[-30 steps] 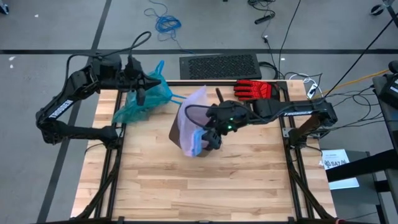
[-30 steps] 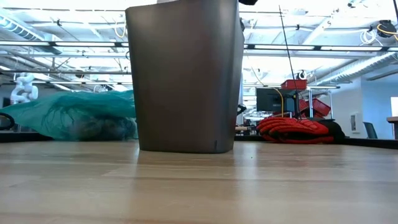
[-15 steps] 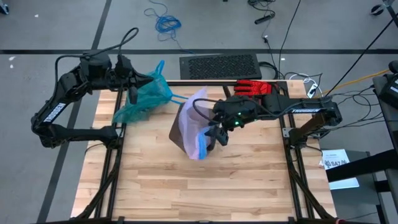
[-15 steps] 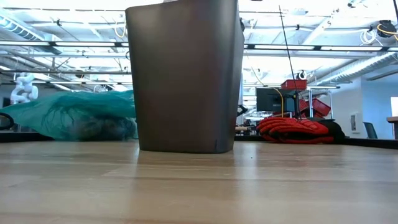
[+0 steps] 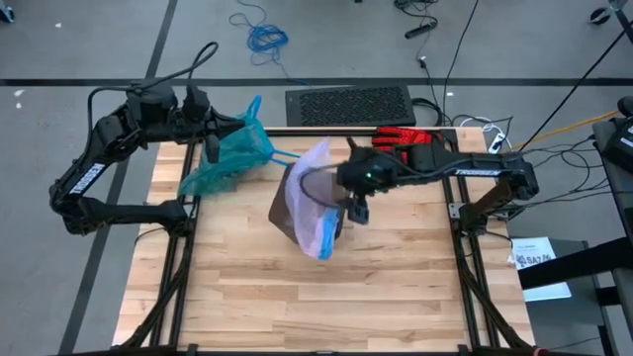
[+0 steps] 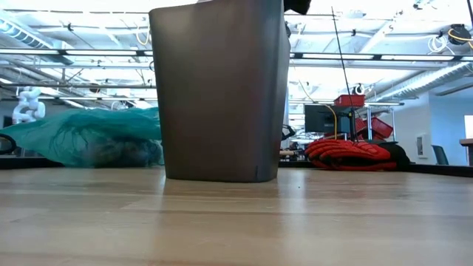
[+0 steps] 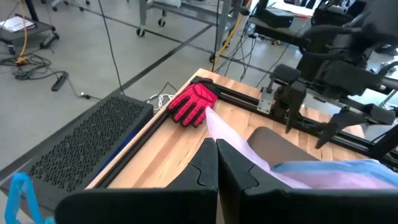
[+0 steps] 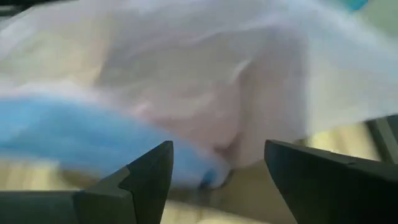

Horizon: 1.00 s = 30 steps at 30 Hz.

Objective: Place trash/remove bag and relplace
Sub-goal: Insert a new pink trash bag into the black trash bin

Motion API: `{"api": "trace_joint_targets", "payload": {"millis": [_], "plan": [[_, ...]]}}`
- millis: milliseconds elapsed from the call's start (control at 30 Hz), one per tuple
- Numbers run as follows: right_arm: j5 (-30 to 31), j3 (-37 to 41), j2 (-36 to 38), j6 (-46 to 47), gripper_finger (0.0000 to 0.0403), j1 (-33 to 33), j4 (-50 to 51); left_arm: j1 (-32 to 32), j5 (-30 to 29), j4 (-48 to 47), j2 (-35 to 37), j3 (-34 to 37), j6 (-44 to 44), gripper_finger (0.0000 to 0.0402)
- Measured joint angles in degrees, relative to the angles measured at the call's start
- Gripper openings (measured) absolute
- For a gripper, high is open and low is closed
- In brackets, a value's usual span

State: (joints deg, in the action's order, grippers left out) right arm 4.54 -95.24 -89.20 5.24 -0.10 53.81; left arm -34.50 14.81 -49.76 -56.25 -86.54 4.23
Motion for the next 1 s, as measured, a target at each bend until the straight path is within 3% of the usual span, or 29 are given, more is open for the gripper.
{"api": "trace_joint_targets", "payload": {"millis": [133,233,333,467,567,733,1000], "plan": [[7.93,0.0,-0.38,-2.04,0.0242,-2.96,-6.43,0.0,2.0,-0.09,-0.87,0.0,-0.03,0.0],[12.36,-0.02,-0.41,-4.61,0.0216,-5.57,-12.71,0.02,5.02,-0.13,-1.25,0.0,0.02,0.0],[14.47,-0.11,-1.59,-4.6,0.016,-8.39,-16.02,0.04,6.14,-0.33,-1.52,0.0,1.08,0.0],[16.66,-0.07,-4.46,0.33,0.0051,-12.78,-13.4,0.02,6.12,-0.33,-1.57,0.0,1.5,0.0],[15.34,-0.04,-6.13,6.27,0.0011,-15.45,-11.08,0.02,6.12,-0.58,-1.26,0.0,1.55,0.0],[-1.89,0.04,-7.85,4.12,0.0003,-15.54,-16.93,0.02,6.12,-0.72,-0.72,0.0,1.5,0.0],[-6.02,-0.07,-8.41,5.24,0.0,-9.28,-19.28,0.02,6.08,-3.13,-0.59,0.0,1.46,0.0]]}}
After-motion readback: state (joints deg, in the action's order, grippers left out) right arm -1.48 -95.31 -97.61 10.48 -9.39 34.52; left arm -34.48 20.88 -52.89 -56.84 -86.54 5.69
